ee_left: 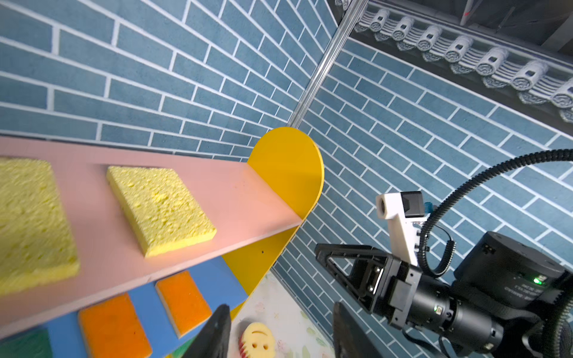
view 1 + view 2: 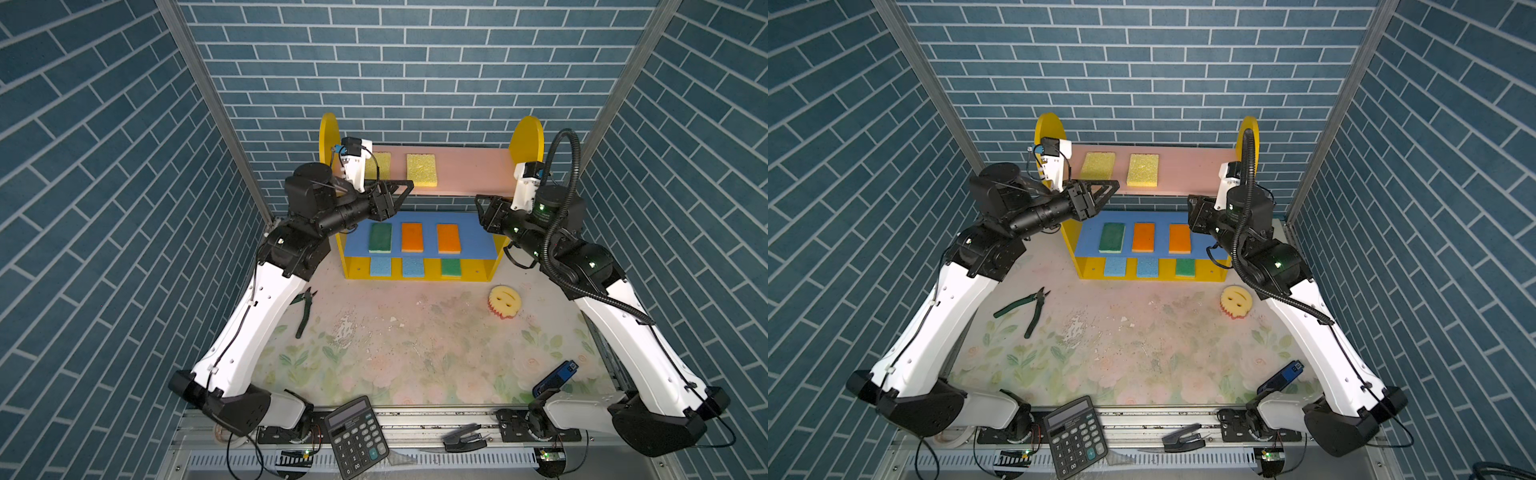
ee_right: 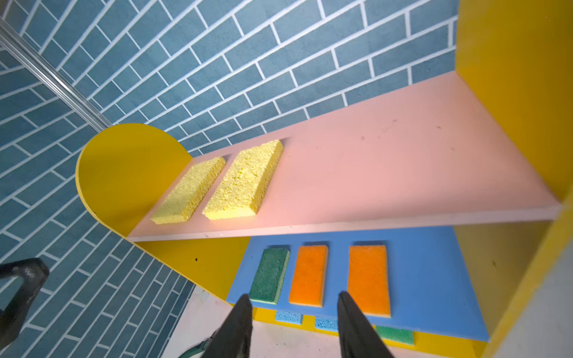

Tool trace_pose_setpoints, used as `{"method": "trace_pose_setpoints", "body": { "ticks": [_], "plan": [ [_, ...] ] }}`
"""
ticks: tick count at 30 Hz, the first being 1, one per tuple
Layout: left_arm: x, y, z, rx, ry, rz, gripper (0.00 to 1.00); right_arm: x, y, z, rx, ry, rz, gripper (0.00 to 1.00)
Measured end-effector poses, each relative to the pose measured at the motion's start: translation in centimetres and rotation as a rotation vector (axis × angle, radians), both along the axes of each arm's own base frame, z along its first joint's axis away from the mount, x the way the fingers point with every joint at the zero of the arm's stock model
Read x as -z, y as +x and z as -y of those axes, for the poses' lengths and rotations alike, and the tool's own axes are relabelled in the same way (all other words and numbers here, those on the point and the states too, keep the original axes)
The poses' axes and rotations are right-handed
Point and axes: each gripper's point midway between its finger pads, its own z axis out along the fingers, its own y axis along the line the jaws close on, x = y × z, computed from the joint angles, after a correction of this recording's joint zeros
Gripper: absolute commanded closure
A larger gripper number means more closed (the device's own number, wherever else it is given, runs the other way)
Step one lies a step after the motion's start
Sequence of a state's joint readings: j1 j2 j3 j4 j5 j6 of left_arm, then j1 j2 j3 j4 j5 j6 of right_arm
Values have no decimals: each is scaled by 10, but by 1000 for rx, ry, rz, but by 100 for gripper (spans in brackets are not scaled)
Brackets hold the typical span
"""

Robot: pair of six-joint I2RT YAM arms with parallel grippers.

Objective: Place and organize the cleaning sponges onto the shelf
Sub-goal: 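Open both grippers and draw them down away from the top board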

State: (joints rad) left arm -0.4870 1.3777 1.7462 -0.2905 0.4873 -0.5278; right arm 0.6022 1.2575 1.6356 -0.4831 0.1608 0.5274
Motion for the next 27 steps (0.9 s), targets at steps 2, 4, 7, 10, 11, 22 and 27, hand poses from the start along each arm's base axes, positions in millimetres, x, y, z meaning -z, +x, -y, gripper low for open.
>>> {"method": "trace_pose_setpoints", "body": {
  "ticks": [2,4,7,10,11,22,27],
  "plan": [
    [15,-10,-7,-9,3,-11,45,13,-8,12,29,-17,-11,46],
    [32,-18,-12,-15,7,-27,45,31,-14,23,63,-42,-33,39],
    [70,-29,-19,-24,26,-77,43,71,-21,40,119,-110,-92,31],
    [119,-38,-27,-44,68,-154,42,123,-27,58,173,-203,-184,25],
    [138,-41,-31,-56,86,-185,42,143,-30,64,186,-234,-220,23],
    [272,-51,-59,-196,187,-455,43,315,-37,143,373,-378,-652,2],
    [296,-33,-46,-187,185,-524,45,352,-26,154,390,-349,-739,4]
  ]
}}
